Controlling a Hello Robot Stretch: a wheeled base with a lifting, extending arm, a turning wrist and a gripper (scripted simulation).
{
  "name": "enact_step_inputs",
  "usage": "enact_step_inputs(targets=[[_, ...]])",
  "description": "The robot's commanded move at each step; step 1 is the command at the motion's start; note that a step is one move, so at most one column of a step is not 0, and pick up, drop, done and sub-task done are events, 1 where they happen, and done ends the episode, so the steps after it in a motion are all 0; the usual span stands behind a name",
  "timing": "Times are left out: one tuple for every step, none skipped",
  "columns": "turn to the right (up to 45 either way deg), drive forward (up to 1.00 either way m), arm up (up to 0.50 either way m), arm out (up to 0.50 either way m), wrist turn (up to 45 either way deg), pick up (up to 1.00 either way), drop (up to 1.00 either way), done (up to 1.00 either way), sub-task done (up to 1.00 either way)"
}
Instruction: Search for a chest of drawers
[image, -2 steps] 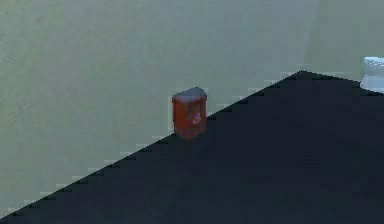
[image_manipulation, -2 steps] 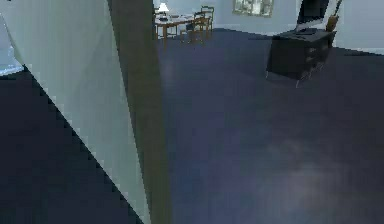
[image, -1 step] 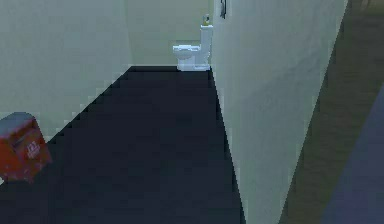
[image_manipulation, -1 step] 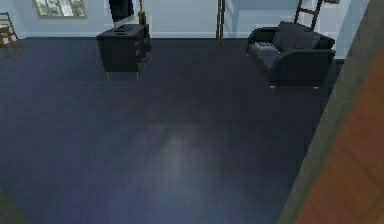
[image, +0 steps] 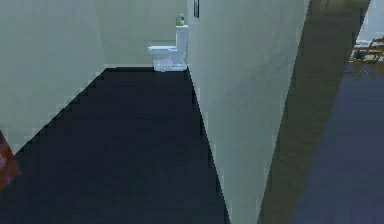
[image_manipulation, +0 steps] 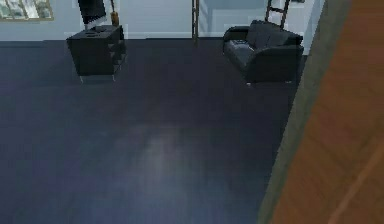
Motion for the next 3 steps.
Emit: enact_step_inputs(targets=[[0.0,0.10,0.00,0.00,0.0,0.00,0.00,0.00,0.00],[45.0,0.00,0.00,0.00,0.0,0.00,0.00,0.00,0.00],[33.0,0.00,0.00,0.00,0.0,0.00,0.00,0.00,0.00]])
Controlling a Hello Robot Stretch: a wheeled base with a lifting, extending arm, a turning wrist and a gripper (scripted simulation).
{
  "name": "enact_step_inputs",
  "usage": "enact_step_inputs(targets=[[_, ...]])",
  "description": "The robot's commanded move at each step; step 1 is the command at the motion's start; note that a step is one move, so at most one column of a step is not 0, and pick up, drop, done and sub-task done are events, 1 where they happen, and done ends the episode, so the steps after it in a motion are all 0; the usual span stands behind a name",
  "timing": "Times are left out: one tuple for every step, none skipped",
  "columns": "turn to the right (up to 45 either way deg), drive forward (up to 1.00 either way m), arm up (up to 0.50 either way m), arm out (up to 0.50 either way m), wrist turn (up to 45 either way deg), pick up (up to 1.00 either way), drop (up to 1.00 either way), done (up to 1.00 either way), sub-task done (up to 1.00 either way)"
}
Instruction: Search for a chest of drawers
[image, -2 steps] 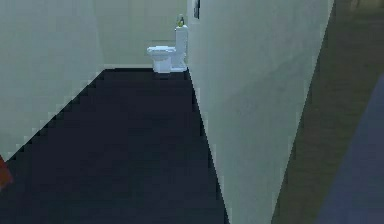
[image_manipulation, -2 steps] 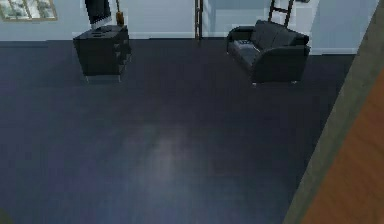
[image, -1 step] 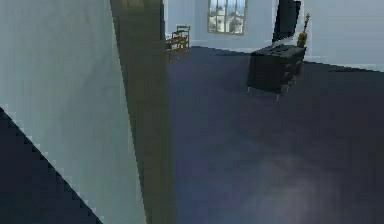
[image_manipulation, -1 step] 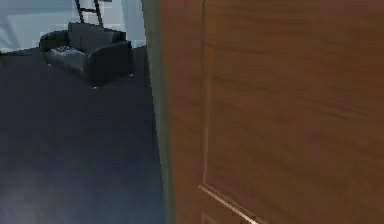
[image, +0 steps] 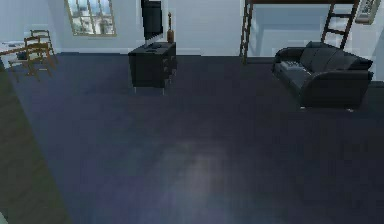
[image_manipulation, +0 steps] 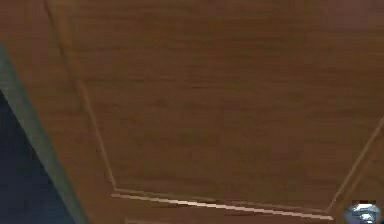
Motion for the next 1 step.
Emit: enact_step_inputs(targets=[[0.0,0.70,0.00,0.00,0.0,0.00,0.00,0.00,0.00]])
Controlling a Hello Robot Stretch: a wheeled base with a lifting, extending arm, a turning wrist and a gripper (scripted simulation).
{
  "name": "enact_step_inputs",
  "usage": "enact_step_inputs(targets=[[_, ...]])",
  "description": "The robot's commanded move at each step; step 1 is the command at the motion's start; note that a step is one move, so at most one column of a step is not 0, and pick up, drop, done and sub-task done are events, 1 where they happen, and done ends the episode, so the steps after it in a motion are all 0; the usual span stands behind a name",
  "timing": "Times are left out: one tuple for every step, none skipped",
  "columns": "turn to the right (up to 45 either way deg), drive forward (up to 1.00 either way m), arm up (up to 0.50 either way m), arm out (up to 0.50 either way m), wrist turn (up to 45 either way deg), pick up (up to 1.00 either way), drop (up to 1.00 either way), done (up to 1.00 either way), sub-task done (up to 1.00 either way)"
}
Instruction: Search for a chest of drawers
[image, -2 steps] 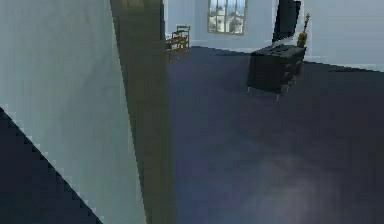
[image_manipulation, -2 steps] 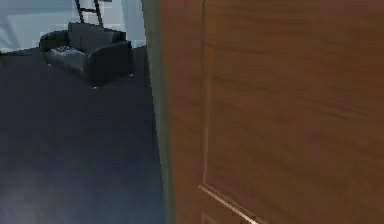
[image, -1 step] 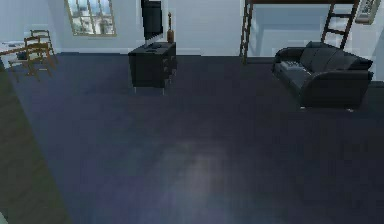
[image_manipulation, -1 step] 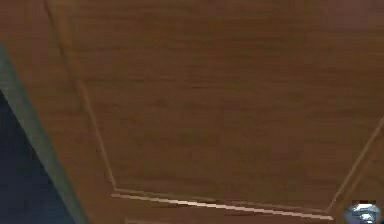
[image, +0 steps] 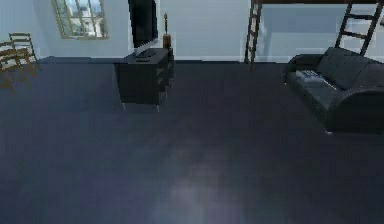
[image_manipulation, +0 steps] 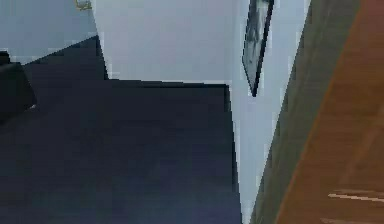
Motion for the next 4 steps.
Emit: enact_step_inputs(targets=[[45.0,0.00,0.00,0.00,0.0,0.00,0.00,0.00,0.00],[15.0,0.00,0.00,0.00,0.0,0.00,0.00,0.00,0.00],[0.0,1.00,0.00,0.00,0.0,0.00,0.00,0.00,0.00],[0.0,1.00,0.00,0.00,0.0,0.00,0.00,0.00,0.00]])
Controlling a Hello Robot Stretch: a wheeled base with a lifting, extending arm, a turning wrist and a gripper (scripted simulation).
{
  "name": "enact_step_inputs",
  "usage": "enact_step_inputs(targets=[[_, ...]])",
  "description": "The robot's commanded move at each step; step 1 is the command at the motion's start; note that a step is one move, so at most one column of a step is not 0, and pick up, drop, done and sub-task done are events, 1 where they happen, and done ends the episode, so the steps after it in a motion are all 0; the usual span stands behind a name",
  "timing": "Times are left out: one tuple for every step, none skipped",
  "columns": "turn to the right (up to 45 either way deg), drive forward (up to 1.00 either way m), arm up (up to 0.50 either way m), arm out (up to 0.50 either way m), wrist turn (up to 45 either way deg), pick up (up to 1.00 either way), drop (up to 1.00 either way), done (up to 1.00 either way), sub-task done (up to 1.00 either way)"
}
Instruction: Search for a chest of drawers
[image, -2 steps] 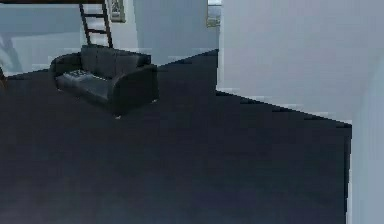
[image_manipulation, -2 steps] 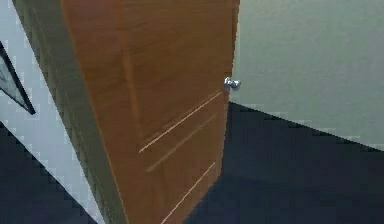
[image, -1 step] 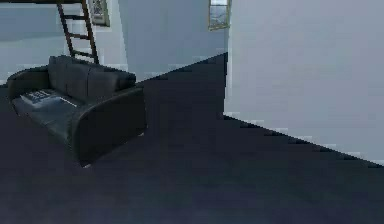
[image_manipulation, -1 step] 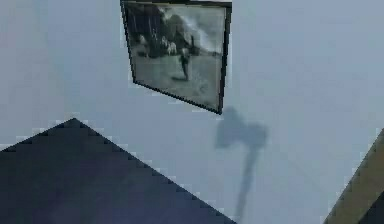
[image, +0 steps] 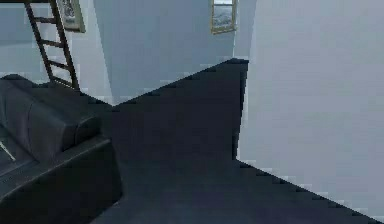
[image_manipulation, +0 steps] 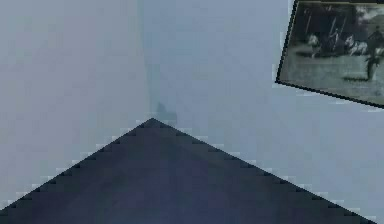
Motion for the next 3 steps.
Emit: enact_step_inputs(targets=[[0.0,1.00,0.00,0.00,0.0,0.00,0.00,0.00,0.00],[0.0,0.90,0.00,0.00,0.0,0.00,0.00,0.00,0.00],[36.0,0.00,0.00,0.00,0.0,0.00,0.00,0.00,0.00]])
